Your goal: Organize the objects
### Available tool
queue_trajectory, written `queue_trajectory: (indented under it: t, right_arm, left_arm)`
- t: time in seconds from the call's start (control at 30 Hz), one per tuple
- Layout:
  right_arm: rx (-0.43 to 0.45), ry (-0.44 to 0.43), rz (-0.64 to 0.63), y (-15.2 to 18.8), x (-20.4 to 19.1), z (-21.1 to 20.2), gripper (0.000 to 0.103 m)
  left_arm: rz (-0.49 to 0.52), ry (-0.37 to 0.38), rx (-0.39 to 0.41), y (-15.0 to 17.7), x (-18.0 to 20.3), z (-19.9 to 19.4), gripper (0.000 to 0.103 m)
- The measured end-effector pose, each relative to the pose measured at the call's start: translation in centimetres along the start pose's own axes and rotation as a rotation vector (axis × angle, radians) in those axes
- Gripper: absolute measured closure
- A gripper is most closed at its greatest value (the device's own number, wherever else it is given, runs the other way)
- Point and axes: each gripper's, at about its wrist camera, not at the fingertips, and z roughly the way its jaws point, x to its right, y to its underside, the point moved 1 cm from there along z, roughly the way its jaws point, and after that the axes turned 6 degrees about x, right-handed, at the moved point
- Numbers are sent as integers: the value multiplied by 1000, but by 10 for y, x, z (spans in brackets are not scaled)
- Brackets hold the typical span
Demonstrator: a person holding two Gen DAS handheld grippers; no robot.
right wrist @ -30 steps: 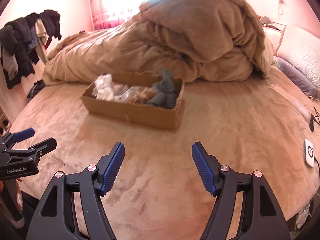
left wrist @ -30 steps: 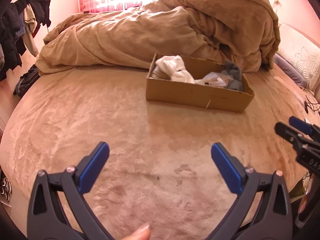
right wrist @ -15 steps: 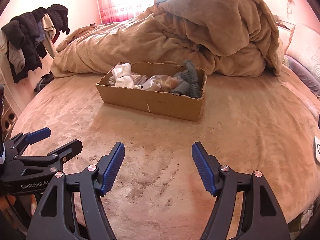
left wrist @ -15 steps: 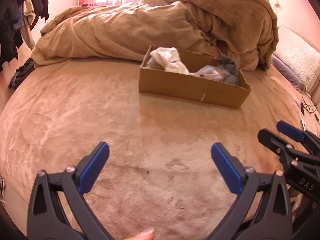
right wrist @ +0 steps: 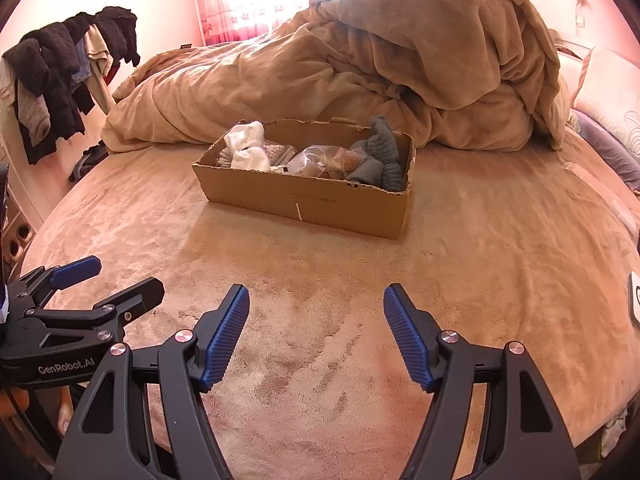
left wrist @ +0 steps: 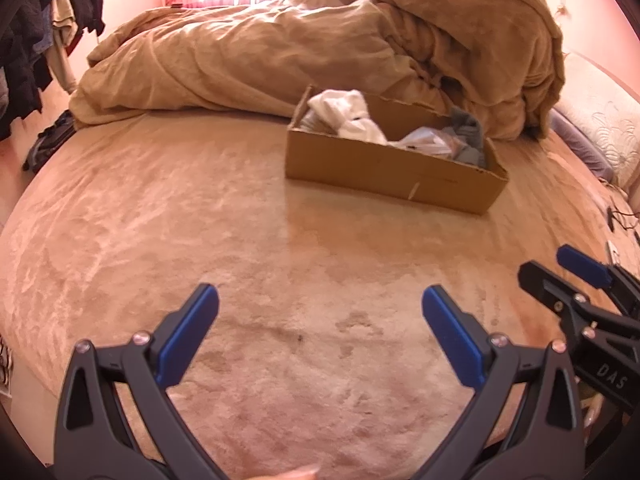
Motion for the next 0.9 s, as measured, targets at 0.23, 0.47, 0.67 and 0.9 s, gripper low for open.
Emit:
queue_trajectory:
  t: [0.23, 0.47, 0.67, 0.9]
  right_arm:
    - [0, -2, -1, 0, 0, 0, 30]
    - [6, 4, 3, 0, 1, -1, 30]
    - [14, 7, 9, 0, 4, -3, 30]
    - [16, 10, 4, 1, 4, -5, 30]
  left_arm:
    - [11, 27, -1, 1, 3, 0, 0]
    - [14, 44, 4, 1, 5, -2, 0]
    - [13, 46, 1, 2, 6, -2, 0]
    - [29, 44, -3, 4, 9, 0, 0]
